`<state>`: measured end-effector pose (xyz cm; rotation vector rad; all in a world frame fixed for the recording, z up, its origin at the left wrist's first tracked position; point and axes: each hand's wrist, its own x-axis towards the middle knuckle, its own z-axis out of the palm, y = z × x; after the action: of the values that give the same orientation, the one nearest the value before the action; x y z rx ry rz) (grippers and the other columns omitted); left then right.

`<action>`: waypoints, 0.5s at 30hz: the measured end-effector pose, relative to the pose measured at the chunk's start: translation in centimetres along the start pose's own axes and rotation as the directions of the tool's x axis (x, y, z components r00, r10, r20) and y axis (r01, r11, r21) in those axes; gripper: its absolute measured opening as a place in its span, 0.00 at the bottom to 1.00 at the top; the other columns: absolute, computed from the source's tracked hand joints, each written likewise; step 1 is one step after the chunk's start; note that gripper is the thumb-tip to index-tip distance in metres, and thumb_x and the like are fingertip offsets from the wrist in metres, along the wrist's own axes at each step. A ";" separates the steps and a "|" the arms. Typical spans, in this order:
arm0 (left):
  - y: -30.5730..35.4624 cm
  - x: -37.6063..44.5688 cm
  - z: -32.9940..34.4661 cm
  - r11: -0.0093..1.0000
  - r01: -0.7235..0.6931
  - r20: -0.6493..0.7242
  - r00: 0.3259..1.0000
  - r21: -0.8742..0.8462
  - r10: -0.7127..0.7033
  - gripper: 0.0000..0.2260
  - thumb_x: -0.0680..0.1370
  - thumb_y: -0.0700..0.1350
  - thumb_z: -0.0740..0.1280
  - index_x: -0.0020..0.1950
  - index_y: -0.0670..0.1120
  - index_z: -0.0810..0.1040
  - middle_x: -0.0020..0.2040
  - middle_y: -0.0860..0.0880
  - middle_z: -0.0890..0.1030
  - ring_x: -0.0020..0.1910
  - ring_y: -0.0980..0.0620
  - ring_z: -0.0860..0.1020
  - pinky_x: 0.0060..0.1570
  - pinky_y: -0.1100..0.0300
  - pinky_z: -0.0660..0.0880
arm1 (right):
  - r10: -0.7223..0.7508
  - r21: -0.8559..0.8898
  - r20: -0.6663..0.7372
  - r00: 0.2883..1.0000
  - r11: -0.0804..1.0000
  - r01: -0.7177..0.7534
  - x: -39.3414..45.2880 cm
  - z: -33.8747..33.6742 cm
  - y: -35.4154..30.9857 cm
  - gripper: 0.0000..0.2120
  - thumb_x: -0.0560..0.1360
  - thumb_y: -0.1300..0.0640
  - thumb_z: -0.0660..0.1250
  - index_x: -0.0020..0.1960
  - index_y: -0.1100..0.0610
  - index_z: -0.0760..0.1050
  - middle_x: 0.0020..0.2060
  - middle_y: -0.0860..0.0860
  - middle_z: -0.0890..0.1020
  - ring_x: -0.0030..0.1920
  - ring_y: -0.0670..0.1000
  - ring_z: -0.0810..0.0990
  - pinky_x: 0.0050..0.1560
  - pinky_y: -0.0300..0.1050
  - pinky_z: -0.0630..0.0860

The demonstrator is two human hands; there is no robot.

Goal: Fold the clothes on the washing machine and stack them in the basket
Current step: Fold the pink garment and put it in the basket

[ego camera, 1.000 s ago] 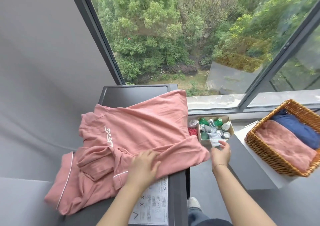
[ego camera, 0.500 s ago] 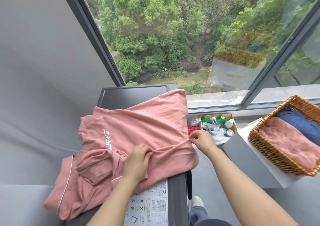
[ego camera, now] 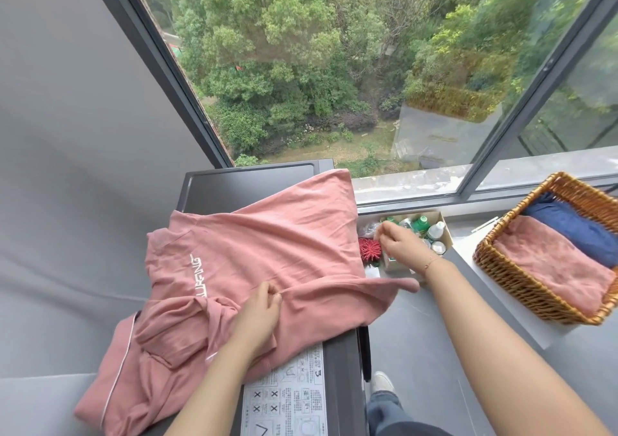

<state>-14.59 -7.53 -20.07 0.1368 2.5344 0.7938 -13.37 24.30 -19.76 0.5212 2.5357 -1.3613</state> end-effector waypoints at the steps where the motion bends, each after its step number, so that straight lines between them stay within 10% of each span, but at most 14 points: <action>1: 0.2 0.1 0.0 0.999 -0.040 0.012 0.999 0.011 0.039 0.05 0.79 0.47 0.63 0.54 0.49 0.72 0.53 0.51 0.79 0.54 0.51 0.76 0.55 0.55 0.72 | 0.023 0.014 0.097 0.995 1.000 -0.025 -0.2 0.3 -0.3 0.14 0.70 0.67 0.59 0.45 0.50 0.75 0.39 0.48 0.78 0.43 0.50 0.76 0.47 0.46 0.74; 6: 1.8 0.3 1.1 0.955 -0.294 0.016 0.956 0.030 0.293 0.10 0.75 0.50 0.70 0.55 0.55 0.76 0.53 0.60 0.76 0.56 0.60 0.75 0.60 0.59 0.70 | 0.172 -0.039 0.469 0.866 0.984 -0.174 -1.2 1.9 0.7 0.28 0.59 0.62 0.61 0.60 0.54 0.73 0.48 0.49 0.77 0.43 0.47 0.74 0.37 0.36 0.70; 9: 2.4 0.3 1.7 0.937 -0.343 -0.058 0.936 0.066 0.346 0.05 0.74 0.49 0.71 0.49 0.53 0.79 0.46 0.60 0.76 0.50 0.57 0.76 0.54 0.58 0.71 | 0.222 -0.170 0.533 0.817 0.973 -0.154 -1.6 2.7 3.5 0.36 0.60 0.64 0.67 0.67 0.51 0.66 0.60 0.48 0.74 0.60 0.49 0.73 0.57 0.44 0.74; 15: 3.3 -0.3 1.5 0.939 -0.342 -0.047 0.939 -0.050 0.339 0.05 0.77 0.46 0.67 0.42 0.49 0.74 0.35 0.56 0.76 0.36 0.58 0.73 0.38 0.62 0.66 | 0.005 -0.125 0.022 1.000 0.992 -0.002 -2.8 3.6 5.5 0.10 0.70 0.62 0.63 0.31 0.54 0.76 0.29 0.50 0.76 0.35 0.51 0.75 0.39 0.48 0.70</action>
<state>-13.82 -4.13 -19.18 0.5598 2.5548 1.0068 -8.53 23.54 -24.96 0.4839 2.5799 -1.1898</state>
